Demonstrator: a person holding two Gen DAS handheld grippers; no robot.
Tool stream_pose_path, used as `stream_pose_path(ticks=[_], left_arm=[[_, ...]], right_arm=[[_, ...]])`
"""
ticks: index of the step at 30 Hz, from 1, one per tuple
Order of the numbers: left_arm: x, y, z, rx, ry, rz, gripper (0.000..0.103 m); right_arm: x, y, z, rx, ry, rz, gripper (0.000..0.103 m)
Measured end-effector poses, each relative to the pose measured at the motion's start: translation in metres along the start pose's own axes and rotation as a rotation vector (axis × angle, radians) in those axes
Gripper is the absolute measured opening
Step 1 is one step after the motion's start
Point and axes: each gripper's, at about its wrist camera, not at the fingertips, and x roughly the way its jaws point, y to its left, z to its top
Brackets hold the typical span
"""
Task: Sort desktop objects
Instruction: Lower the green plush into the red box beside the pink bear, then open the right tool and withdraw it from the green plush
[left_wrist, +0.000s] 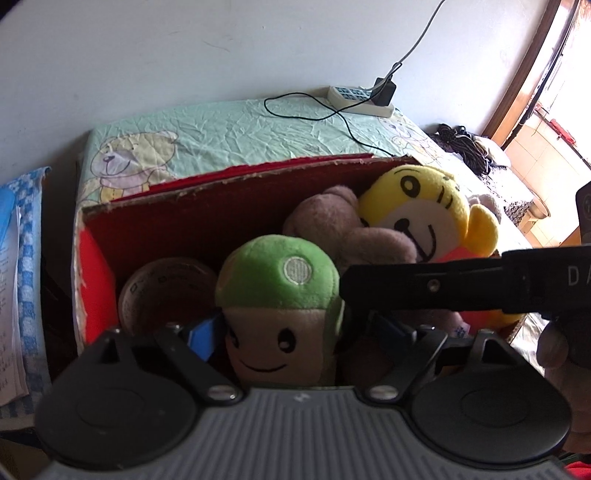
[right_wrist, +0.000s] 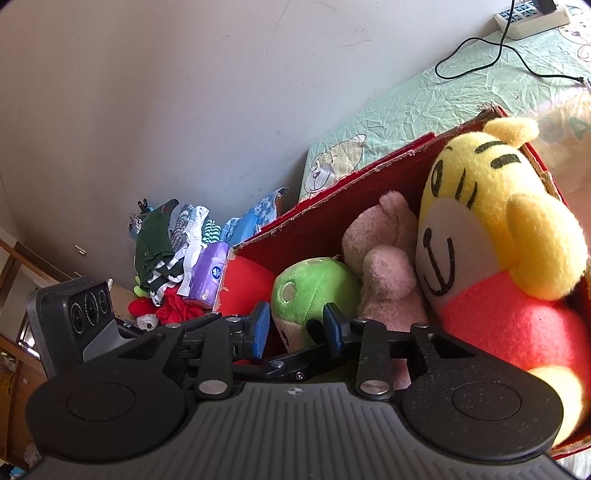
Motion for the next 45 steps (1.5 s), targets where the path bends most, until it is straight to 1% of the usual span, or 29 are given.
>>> stream_pose_path(ticks=[4, 7, 9, 13, 17, 19, 23, 26, 28, 32, 37, 39, 41, 42, 43, 45], left_arm=[[0.002, -0.009, 0.002, 0.014, -0.005, 0.004, 0.091], [0.008, -0.015, 0.004, 0.027, -0.005, 0.015, 0.095], [0.007, -0.018, 0.004, 0.029, -0.011, 0.004, 0.098], [0.007, -0.019, 0.002, 0.045, -0.005, 0.018, 0.098], [0.003, -0.01, 0.001, -0.008, -0.005, 0.004, 0.098], [-0.003, -0.008, 0.001, -0.031, -0.019, -0.002, 0.095], [-0.014, -0.009, -0.003, -0.039, -0.047, 0.012, 0.089], [-0.018, -0.009, -0.006, -0.048, -0.048, 0.015, 0.083], [-0.023, -0.008, -0.008, -0.065, -0.059, 0.008, 0.077], [-0.024, -0.005, -0.013, -0.109, -0.06, -0.027, 0.077], [-0.019, -0.008, -0.013, -0.119, -0.061, -0.026, 0.078], [-0.016, -0.011, -0.012, -0.117, -0.065, -0.029, 0.079], [-0.013, -0.015, -0.01, -0.101, -0.067, -0.013, 0.079], [-0.011, -0.017, -0.01, -0.093, -0.066, -0.005, 0.079], [-0.01, -0.019, -0.009, -0.089, -0.067, -0.005, 0.083], [-0.008, -0.021, -0.009, -0.088, -0.072, -0.014, 0.088]], right_arm=[[0.0, 0.002, 0.001, -0.008, -0.009, 0.009, 0.035], [0.0, 0.004, 0.001, -0.021, -0.015, 0.001, 0.034], [0.001, 0.006, 0.001, -0.033, -0.017, -0.013, 0.034], [0.002, 0.005, 0.002, -0.039, -0.017, -0.042, 0.034], [0.004, 0.004, 0.002, -0.064, -0.01, -0.09, 0.034], [0.004, 0.004, 0.002, -0.075, -0.017, -0.118, 0.034], [0.001, 0.001, 0.002, -0.068, -0.033, -0.115, 0.034], [-0.001, 0.001, 0.003, -0.069, -0.046, -0.114, 0.034], [-0.002, 0.002, 0.003, -0.078, -0.049, -0.117, 0.033], [-0.004, 0.005, 0.002, -0.095, -0.065, -0.128, 0.033], [-0.005, 0.007, 0.002, -0.112, -0.079, -0.133, 0.032], [-0.004, 0.008, 0.002, -0.121, -0.073, -0.13, 0.028], [-0.003, 0.009, 0.001, -0.129, -0.067, -0.125, 0.025], [-0.003, 0.01, 0.001, -0.136, -0.062, -0.123, 0.024], [-0.002, 0.011, 0.001, -0.145, -0.057, -0.128, 0.023], [0.0, 0.013, 0.0, -0.169, -0.05, -0.158, 0.023]])
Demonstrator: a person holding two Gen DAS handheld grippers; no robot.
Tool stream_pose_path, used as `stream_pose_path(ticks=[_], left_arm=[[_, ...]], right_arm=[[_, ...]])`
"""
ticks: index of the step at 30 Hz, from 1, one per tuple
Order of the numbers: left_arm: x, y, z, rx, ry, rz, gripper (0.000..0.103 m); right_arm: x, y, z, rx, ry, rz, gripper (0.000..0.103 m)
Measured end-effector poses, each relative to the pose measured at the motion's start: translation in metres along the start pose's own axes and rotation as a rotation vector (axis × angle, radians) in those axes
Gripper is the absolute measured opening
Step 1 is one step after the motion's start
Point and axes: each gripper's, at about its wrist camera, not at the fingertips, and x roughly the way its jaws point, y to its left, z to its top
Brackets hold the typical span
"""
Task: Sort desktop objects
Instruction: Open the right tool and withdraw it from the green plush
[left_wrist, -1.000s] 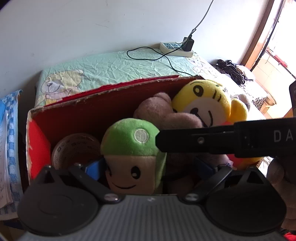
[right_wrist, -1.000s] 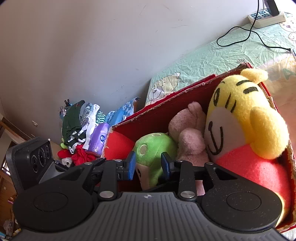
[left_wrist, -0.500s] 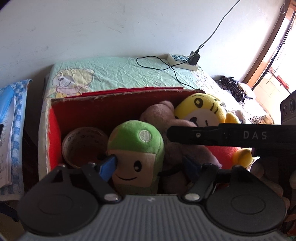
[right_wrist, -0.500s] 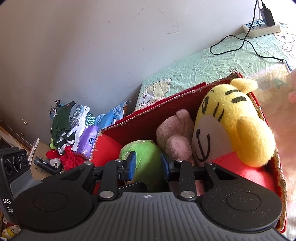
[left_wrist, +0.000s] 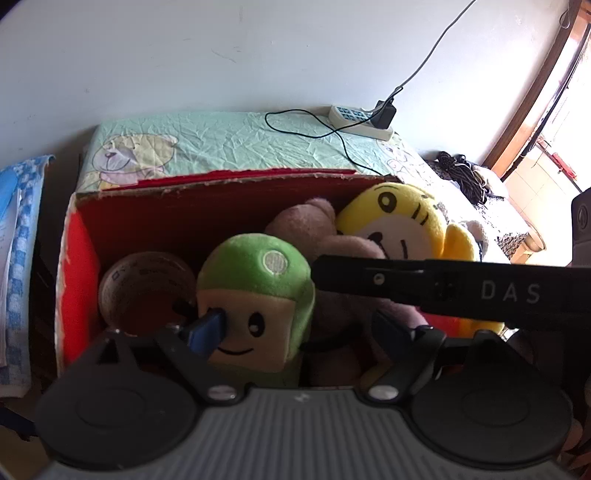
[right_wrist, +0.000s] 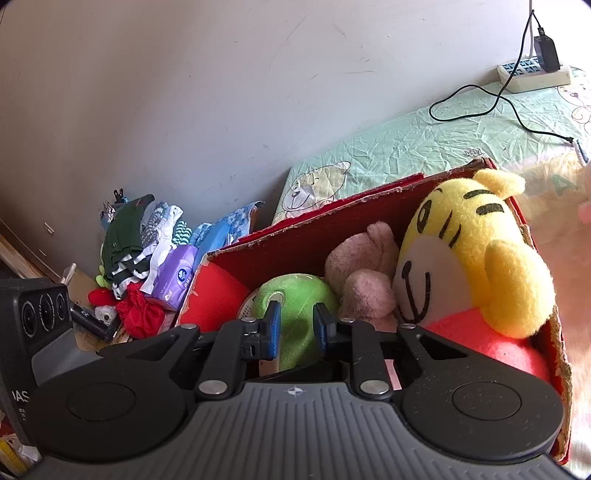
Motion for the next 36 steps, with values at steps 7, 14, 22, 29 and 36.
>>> stream_pose_path(ticks=[7, 14, 22, 29, 36], left_arm=[[0.0, -0.002, -0.001, 0.019, 0.002, 0.028, 0.089], [-0.005, 0.002, -0.001, -0.001, 0.006, 0.053, 0.086], [-0.013, -0.005, -0.003, 0.009, -0.001, 0.113, 0.084], [-0.021, -0.012, -0.005, 0.02, -0.014, 0.149, 0.087], [-0.022, -0.015, -0.013, 0.007, -0.008, 0.187, 0.091]], right_arm=[[0.004, 0.005, -0.003, -0.058, 0.035, -0.071, 0.023], [0.006, 0.008, -0.004, -0.072, 0.056, -0.097, 0.021], [0.003, 0.016, -0.006, -0.106, 0.04, -0.136, 0.021], [-0.006, 0.02, -0.008, -0.126, 0.017, -0.158, 0.022], [-0.009, 0.017, -0.015, -0.097, 0.035, -0.15, 0.023]])
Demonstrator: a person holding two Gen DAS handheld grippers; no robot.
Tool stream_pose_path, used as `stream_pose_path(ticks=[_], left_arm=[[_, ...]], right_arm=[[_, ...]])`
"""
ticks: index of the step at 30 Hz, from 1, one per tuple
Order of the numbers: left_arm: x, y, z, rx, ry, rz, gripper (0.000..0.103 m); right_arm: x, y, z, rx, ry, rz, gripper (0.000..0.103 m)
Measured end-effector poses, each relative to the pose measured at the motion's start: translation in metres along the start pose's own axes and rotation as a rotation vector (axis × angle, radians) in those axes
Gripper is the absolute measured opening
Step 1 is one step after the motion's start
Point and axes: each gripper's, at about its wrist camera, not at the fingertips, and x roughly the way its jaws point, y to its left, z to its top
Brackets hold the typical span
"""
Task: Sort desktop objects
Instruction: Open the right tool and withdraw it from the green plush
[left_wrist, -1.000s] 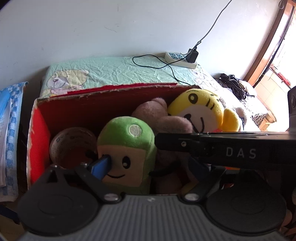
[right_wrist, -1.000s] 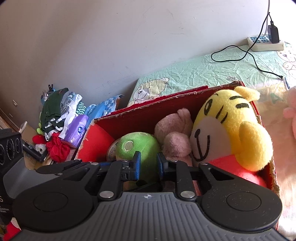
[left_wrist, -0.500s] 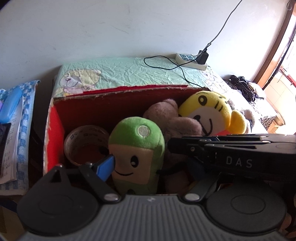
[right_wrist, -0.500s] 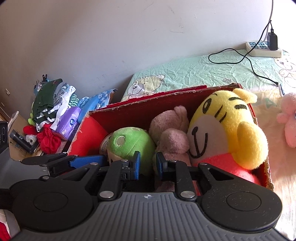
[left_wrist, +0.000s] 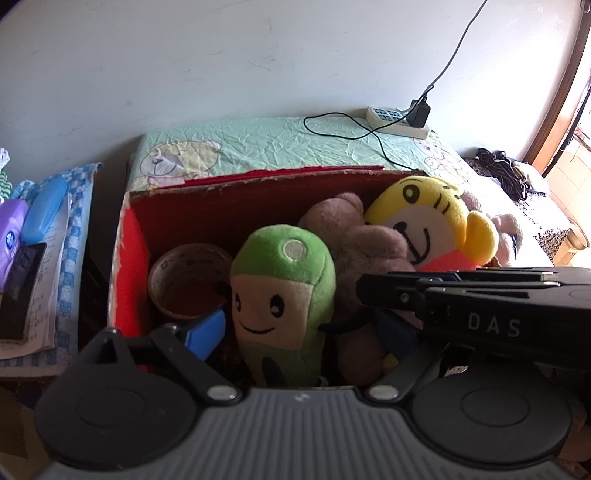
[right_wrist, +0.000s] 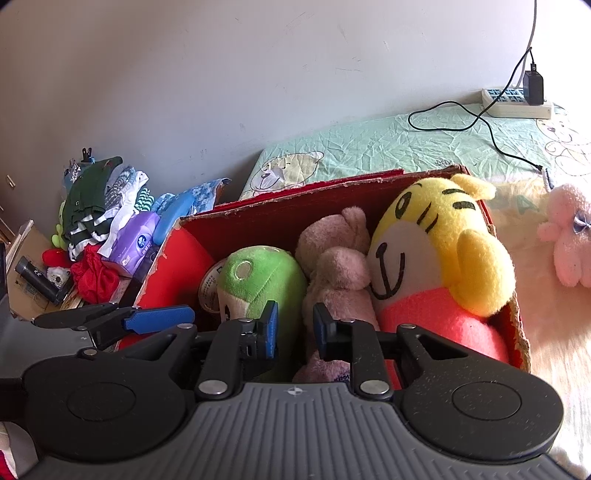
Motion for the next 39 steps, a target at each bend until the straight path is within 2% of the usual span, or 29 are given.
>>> stream_pose_path(ticks=[10, 16, 25, 30, 39], left_arm=[[0.003, -0.004, -0.008, -0.039, 0.021, -0.006, 0.099], [0.008, -0.01, -0.014, -0.029, 0.067, -0.019, 0.1], [0.013, -0.008, -0.015, -0.077, 0.082, 0.01, 0.101], [0.013, -0.013, -0.016, -0.063, 0.076, 0.037, 0.101], [0.017, -0.009, -0.019, -0.113, 0.094, 0.023, 0.102]], right_arm=[[-0.008, 0.002, -0.008, 0.005, -0.008, 0.001, 0.023], [-0.01, 0.002, -0.011, 0.009, -0.02, 0.0, 0.023], [-0.013, -0.005, -0.017, 0.029, -0.049, 0.023, 0.023], [-0.014, -0.006, -0.018, 0.034, -0.056, 0.031, 0.022], [-0.014, -0.01, -0.019, 0.051, -0.054, 0.053, 0.022]])
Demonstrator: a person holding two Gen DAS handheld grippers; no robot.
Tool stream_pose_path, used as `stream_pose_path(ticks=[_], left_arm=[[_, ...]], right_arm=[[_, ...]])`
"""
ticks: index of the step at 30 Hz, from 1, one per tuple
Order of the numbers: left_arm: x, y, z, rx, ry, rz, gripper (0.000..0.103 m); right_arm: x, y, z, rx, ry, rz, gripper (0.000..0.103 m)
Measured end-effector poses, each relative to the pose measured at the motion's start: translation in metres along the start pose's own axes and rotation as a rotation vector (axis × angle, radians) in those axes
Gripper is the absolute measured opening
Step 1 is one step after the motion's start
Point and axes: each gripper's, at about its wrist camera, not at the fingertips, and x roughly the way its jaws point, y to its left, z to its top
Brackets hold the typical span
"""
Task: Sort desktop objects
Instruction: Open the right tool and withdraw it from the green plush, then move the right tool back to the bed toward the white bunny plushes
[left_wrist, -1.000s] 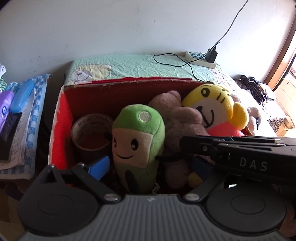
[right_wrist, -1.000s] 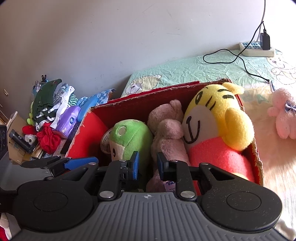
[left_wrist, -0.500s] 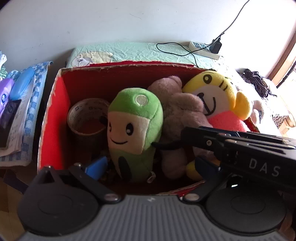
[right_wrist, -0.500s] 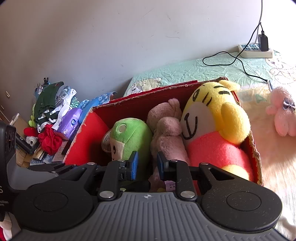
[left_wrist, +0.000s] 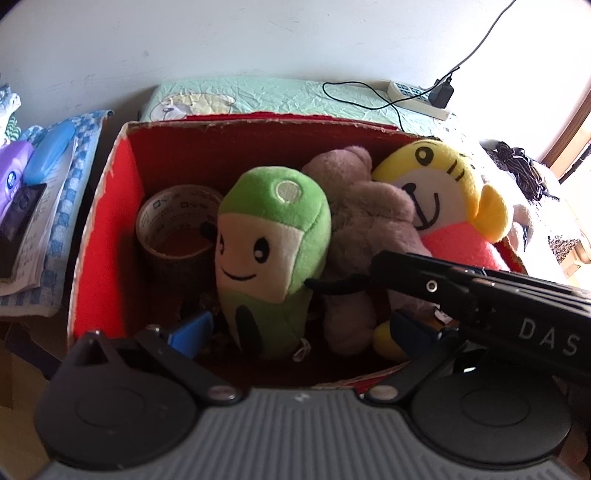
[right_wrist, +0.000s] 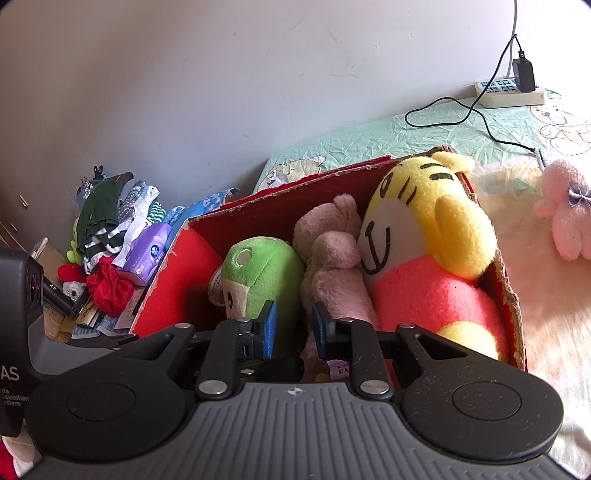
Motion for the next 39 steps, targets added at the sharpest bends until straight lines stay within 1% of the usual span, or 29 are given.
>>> stream_pose_path(ticks=[8, 15, 19, 22, 26, 30, 35, 39], left_arm=[[0.007, 0.003, 0.002, -0.052, 0.037, 0.003, 0.102], [0.001, -0.006, 0.001, -0.044, 0.012, 0.085, 0.102], [-0.009, -0.011, 0.0, -0.058, -0.011, 0.126, 0.102], [-0.02, -0.017, -0.001, -0.047, -0.043, 0.163, 0.102], [-0.036, -0.032, 0.0, -0.017, -0.082, 0.213, 0.101], [-0.049, -0.05, 0.004, 0.008, -0.112, 0.234, 0.101], [-0.059, -0.082, 0.013, 0.044, -0.152, 0.226, 0.101], [-0.062, -0.114, 0.022, 0.091, -0.192, 0.199, 0.101]], right_arm=[[0.002, -0.006, 0.003, 0.006, 0.021, 0.038, 0.022], [0.001, -0.007, 0.007, -0.033, 0.039, 0.096, 0.023], [-0.006, -0.008, 0.01, -0.059, 0.045, 0.151, 0.024], [-0.014, -0.011, 0.013, -0.074, 0.047, 0.2, 0.027], [-0.027, -0.015, 0.018, -0.099, 0.037, 0.25, 0.028], [-0.04, -0.024, 0.025, -0.102, 0.022, 0.301, 0.028], [-0.058, -0.048, 0.037, -0.06, -0.004, 0.34, 0.028], [-0.075, -0.076, 0.048, -0.025, -0.034, 0.342, 0.028]])
